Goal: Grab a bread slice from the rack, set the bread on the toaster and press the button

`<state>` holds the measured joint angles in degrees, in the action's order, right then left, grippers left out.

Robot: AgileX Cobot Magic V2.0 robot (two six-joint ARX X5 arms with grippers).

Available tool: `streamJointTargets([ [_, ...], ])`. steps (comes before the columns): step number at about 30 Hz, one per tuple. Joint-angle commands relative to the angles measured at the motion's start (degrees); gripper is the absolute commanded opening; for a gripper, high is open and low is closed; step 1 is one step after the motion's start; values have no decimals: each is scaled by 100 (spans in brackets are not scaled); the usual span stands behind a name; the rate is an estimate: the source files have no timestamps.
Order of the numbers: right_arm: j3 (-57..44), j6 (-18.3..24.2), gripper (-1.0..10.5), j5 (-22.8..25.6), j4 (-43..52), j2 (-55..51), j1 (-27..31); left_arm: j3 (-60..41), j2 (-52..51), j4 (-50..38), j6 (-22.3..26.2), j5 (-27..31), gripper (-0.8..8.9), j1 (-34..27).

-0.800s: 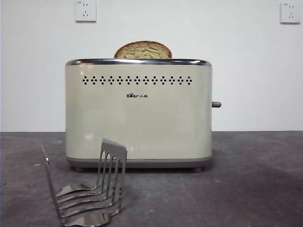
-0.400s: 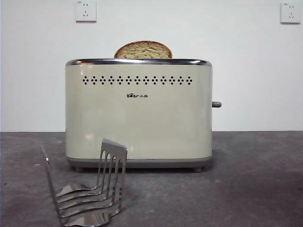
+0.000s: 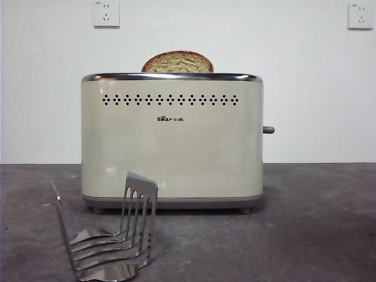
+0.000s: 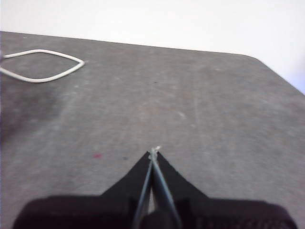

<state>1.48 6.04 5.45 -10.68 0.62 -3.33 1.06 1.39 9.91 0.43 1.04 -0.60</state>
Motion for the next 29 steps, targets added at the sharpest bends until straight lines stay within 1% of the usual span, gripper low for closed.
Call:
streamJointTargets([
  [1,-66,9,1,-431,4,-17,50,-57,-9,-35,66,0,-3,-13],
  [3,-66,-35,1,-610,9,-17,116,-57,-9,-35,66,0,-3,-13],
  [9,-66,-44,1,-549,9,-17,232,-57,-9,-35,66,0,-3,-13],
  [23,-66,-52,0,-503,4,-17,232,-57,-9,-35,66,0,-3,-13],
  [25,-66,-173,1,-501,7,-17,232,-57,-9,-35,66,0,-3,-13],
  [29,-66,-610,1,-501,7,-17,232,-57,-9,-35,66,0,-3,-13],
])
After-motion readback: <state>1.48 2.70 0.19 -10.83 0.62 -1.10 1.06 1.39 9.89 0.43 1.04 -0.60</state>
